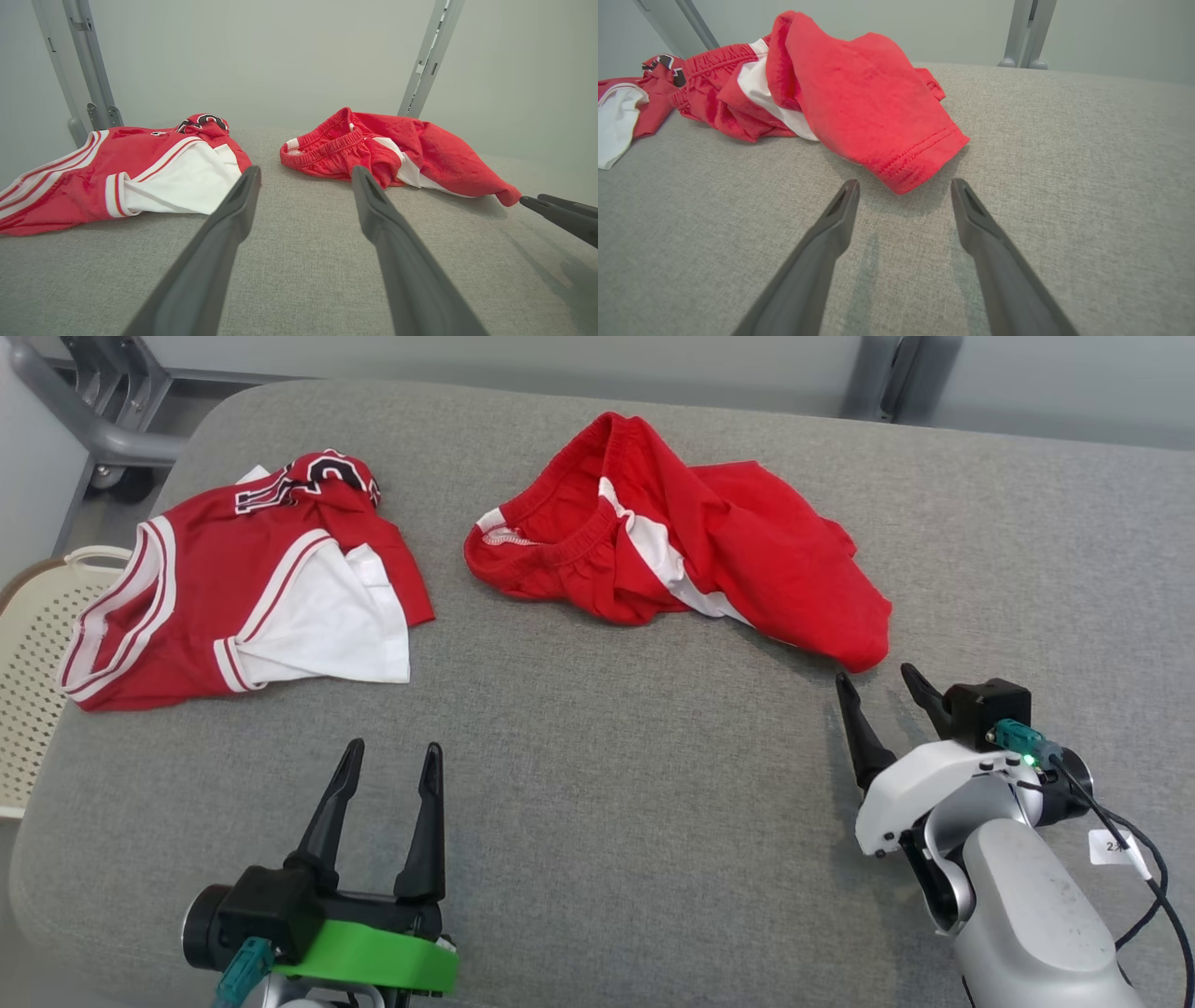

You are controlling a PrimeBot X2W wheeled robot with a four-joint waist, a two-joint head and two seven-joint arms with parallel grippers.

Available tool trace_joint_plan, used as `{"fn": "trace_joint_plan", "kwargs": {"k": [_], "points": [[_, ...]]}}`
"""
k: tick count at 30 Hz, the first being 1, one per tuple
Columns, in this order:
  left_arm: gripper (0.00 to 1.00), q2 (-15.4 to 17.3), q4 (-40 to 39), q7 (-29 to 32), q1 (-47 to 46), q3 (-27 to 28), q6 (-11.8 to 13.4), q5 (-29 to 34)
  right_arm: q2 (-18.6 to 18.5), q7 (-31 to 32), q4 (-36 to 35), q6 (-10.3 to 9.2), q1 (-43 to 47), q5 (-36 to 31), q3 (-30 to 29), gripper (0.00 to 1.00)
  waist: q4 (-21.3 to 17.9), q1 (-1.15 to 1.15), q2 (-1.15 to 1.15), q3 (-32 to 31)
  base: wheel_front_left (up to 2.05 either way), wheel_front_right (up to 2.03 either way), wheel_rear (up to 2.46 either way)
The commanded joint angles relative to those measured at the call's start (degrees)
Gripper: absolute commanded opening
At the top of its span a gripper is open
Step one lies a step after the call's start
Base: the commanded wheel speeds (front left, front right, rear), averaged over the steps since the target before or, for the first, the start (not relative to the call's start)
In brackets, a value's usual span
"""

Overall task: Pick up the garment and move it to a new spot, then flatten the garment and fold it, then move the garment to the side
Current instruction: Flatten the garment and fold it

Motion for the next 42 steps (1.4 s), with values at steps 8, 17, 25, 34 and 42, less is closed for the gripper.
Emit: {"fn": "trace_joint_plan", "kwargs": {"k": [8, 17, 25, 34, 42], "points": [[1.0, -0.2, 0.22, -0.05, -1.23, -0.05, -0.53, -0.15, -0.76, -1.75, 6.18, -0.02, -3.85, 1.65, 0.8, 1.0, 2.39, 0.0, 0.0, 2.38, 0.0, 0.0, 0.0], [1.0, -0.23, -0.05, -0.05, -1.82, -0.14, -0.44, -0.63, -2.07, -5.96, 7.37, -0.02, -6.16, 2.71, 2.36, 0.0, 2.53, 0.0, 0.0, 2.89, 0.0, 0.0, 0.0], [1.0, -0.23, 0.12, -0.05, -1.13, 0.36, 0.1, -0.9, -2.4, -5.99, -4.23, -0.03, 0.34, 2.93, -0.9, 0.0, 1.36, 0.0, 0.0, 1.7, 0.0, 0.0, 0.0], [1.0, -0.21, 0.17, -0.05, -1.56, 0.41, -0.06, -0.71, -2.46, 7.59, -24.7, -0.03, 11.81, 10.32, -3.49, 0.0, -0.61, 0.0, 0.0, 1.01, 0.0, 0.0, 0.0], [1.0, -0.2, 0.51, -0.05, -2.19, 0.31, -0.36, -1.22, -0.47, 23.72, -45.91, -0.01, 22.14, 18.72, -11.26, 0.0, -0.42, 0.0, 0.0, 0.31, 0.0, 0.0, 0.0]]}}
